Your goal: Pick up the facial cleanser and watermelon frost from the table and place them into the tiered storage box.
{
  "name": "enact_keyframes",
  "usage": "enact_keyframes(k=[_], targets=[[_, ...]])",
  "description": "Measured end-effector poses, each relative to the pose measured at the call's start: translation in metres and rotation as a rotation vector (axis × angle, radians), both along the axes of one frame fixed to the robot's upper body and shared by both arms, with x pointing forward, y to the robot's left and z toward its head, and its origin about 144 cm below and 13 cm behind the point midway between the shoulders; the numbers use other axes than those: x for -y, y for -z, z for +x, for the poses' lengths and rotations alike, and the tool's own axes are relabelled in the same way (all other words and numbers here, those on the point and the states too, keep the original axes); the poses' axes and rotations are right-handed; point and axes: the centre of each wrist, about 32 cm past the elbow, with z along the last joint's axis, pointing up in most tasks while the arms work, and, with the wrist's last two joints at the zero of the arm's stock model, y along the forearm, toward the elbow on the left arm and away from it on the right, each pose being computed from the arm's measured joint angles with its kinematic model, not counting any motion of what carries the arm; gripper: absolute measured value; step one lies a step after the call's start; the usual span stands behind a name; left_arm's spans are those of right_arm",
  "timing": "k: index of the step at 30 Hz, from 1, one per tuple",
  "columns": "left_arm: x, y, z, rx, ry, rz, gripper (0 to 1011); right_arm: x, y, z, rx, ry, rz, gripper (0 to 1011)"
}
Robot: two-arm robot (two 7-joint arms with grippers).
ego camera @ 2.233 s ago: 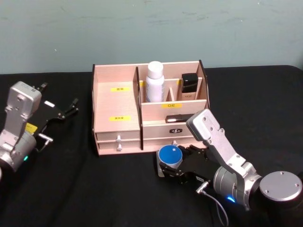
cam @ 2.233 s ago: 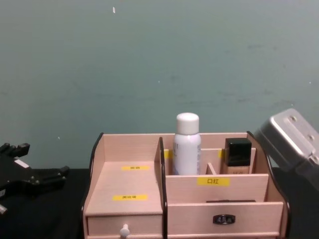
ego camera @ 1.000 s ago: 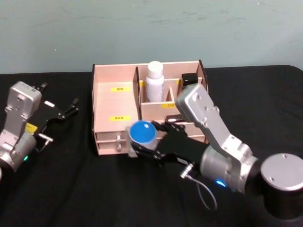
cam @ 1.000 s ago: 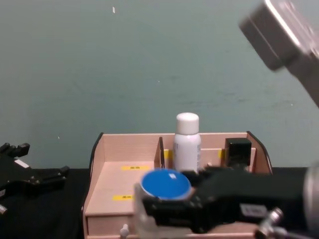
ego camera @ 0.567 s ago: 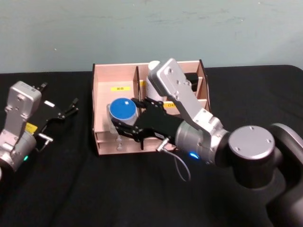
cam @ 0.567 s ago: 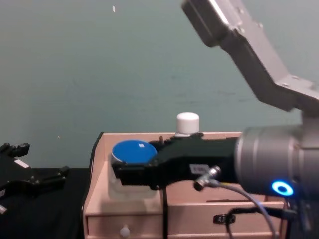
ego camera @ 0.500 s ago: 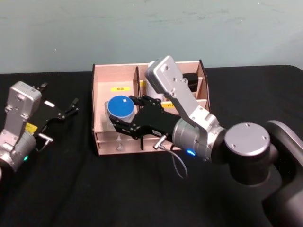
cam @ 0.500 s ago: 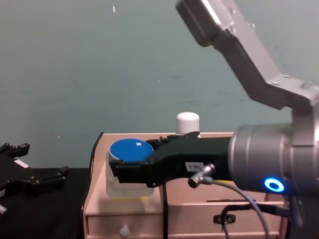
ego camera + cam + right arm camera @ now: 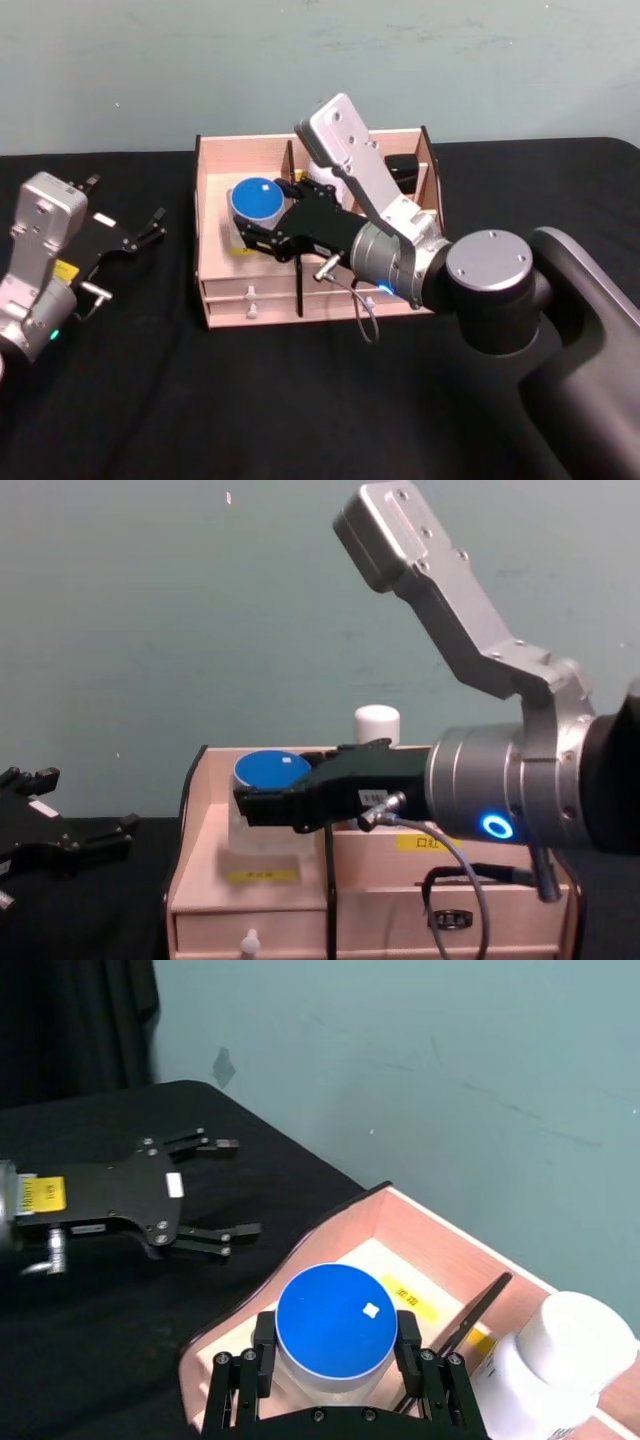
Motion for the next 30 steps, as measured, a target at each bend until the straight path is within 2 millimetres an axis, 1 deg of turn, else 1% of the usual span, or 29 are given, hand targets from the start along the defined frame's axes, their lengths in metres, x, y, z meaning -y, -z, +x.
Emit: enact_keyframes(k=[7, 14, 30], targets=[[0.000, 0.000, 0.000, 0.000, 0.000, 0.000, 1010, -0.003, 0.002, 0.009, -0.003, 0.005, 0.001, 724], [0.000, 0.000, 0.000, 0.000, 0.000, 0.000, 1010, -0.007, 0.006, 0.014, -0.015, 0.002, 0.000, 724], [0.000, 0.000, 0.000, 0.000, 0.000, 0.000, 1010, -0.009, 0.008, 0.016, -0.041, 0.004, -0.012, 724]])
